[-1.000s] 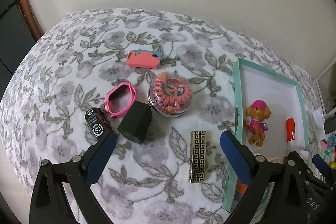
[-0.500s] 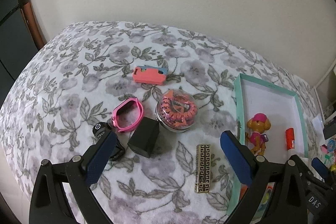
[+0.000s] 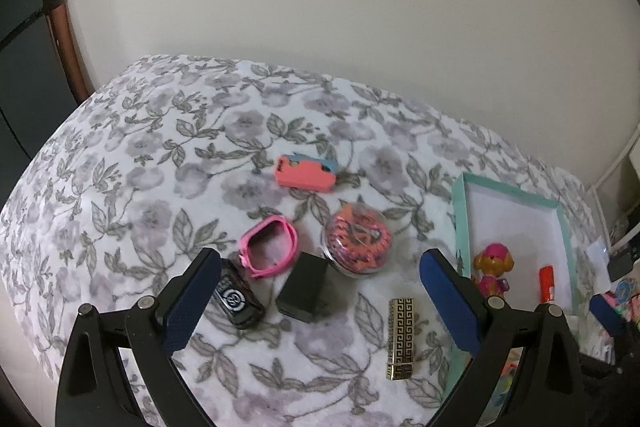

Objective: Organize rigid objects
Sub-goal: 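Move both tools toward the black toy car and patterned box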

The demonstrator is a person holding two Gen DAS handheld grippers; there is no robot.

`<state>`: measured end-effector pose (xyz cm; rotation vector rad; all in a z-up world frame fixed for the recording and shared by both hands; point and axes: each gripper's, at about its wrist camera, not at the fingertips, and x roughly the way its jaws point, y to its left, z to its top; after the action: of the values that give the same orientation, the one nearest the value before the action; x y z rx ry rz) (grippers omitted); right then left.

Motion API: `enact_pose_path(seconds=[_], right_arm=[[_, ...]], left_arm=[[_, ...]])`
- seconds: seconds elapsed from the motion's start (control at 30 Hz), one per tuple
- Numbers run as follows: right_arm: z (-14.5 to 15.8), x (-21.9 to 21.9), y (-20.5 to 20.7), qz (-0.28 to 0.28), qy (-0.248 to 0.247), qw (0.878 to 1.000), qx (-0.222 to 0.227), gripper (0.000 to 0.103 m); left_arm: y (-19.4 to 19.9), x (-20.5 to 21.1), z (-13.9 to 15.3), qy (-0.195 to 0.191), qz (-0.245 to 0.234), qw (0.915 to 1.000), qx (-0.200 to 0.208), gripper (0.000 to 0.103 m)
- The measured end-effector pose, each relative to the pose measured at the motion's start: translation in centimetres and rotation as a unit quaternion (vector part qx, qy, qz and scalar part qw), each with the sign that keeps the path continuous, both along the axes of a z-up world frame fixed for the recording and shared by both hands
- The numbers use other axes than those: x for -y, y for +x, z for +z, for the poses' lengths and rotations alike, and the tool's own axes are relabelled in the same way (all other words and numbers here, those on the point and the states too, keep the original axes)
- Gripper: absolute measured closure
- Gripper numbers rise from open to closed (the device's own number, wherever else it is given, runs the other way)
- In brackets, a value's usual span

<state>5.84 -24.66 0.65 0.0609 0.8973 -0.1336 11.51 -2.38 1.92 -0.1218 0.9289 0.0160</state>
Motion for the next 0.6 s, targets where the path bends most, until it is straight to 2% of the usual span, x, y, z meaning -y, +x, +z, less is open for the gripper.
enact_pose_path(seconds=[0.07, 0.13, 0.2, 0.33, 0.47, 0.53, 0.6], right_arm=[[0.3, -0.8, 0.2, 0.009, 0.005, 1.000, 0.006, 0.000], [0.6, -1.8, 0.4, 0.023, 0.015, 1.000, 0.014, 0.000], [0.9, -3.0, 0.7, 0.041, 0.019, 0.999, 0.016, 0.000], [1.9, -6.4, 1.4, 0.092, 0.013, 0.995, 0.028, 0.000], [2.1, -9.3, 2.3, 0.118, 0.020, 0.992, 0.025, 0.000], [1.6, -10.5, 2.9, 0.125, 0.027, 0.992, 0.012, 0.005], [1.0, -11.2, 3.3, 0.133, 0.027, 0.991, 0.000, 0.016]], left_arm=[[0.1, -1.1, 0.3, -0.017, 0.004, 0.9998, -0.002, 0.004], [0.6, -2.9, 0.4, -0.047, 0.004, 0.9987, -0.021, 0.004], [0.9, -4.5, 0.5, -0.057, 0.013, 0.9977, -0.034, 0.004], [0.9, -7.9, 0.5, -0.055, 0.034, 0.9975, -0.028, 0.004], [0.8, -11.8, -0.5, -0.063, 0.070, 0.9949, -0.035, 0.004], [0.9, -12.8, -1.2, -0.070, 0.078, 0.9936, -0.043, 0.004], [0.9, -13.6, -2.3, -0.078, 0.084, 0.9918, -0.056, 0.004]])
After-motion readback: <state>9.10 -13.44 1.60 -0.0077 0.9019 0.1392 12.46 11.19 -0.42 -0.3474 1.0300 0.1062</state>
